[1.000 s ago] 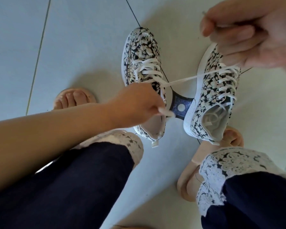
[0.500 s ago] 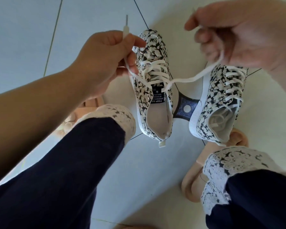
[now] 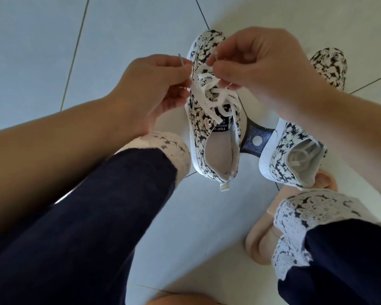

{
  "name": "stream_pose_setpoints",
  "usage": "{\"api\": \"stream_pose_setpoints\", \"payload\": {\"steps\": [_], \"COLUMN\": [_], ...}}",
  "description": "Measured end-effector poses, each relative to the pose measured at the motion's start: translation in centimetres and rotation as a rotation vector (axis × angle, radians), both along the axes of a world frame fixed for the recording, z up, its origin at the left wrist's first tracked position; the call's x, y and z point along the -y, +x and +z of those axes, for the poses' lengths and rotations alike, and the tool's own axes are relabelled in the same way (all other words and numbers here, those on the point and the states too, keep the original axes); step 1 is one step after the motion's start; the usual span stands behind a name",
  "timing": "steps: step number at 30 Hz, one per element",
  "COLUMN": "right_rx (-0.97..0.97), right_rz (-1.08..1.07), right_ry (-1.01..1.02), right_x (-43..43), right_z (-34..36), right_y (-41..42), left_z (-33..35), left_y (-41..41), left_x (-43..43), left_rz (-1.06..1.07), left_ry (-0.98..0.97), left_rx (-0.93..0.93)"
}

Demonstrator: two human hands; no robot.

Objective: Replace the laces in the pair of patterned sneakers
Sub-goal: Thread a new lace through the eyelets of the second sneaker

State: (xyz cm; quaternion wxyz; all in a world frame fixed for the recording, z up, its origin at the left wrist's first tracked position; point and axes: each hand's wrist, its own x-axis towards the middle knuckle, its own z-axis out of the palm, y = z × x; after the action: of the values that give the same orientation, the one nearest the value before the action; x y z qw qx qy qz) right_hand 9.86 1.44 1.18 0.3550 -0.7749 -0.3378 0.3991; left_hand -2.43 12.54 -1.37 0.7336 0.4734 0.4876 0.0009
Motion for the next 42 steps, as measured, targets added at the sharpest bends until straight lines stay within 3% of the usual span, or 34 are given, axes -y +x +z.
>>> {"api": "stream_pose_setpoints", "payload": {"steps": [2, 6, 11, 14, 18, 22, 30, 35, 38, 42], "right_rx": [-0.031, 0.002, 0.051, 0.089, 0.444, 0.595, 0.489, 0.567, 0.684, 0.666], "right_rz": [-0.033, -0.044, -0.013, 0.033, 0.457, 0.604, 0.835, 0.698, 0.588, 0.422], "right_ry": [-0.001, 0.083, 0.135, 0.031, -0.219, -0.204, -0.112, -0.044, 0.014, 0.058], "right_x": [-0.2, -0.6, -0.4, 0.2, 1.2, 1.7, 4.9, 5.1, 5.1, 4.8], "right_z": [-0.4, -0.5, -0.6, -1.4, -2.9, -3.9, -3.2, -3.9, -4.9, -5.9], "right_y": [-0.2, -0.4, -0.7, -1.1, -2.2, -2.4, 0.0, -0.8, -1.4, -2.2], "left_z": [0.0, 0.7, 0.9, 0.4, -0.1, -0.4, -0.9, -1.3, -1.9, -2.6], "left_y": [0.1, 0.3, 0.3, 0.0, -0.5, -0.8, -2.0, -2.1, -2.1, -1.8], "left_x": [0.0, 0.2, -0.1, -0.9, -2.1, -2.6, -1.9, 0.1, 1.0, 1.9], "left_rz": [0.058, -0.079, -0.277, -0.163, 0.088, 0.152, -0.333, -0.55, -0.598, -0.623], "left_ry": [-0.041, -0.025, 0.367, 0.288, 0.034, -0.043, 0.373, 0.49, 0.548, 0.594], "left_rx": [0.092, 0.271, 0.17, 0.115, 0.107, 0.116, -0.051, -0.12, -0.157, -0.149]}}
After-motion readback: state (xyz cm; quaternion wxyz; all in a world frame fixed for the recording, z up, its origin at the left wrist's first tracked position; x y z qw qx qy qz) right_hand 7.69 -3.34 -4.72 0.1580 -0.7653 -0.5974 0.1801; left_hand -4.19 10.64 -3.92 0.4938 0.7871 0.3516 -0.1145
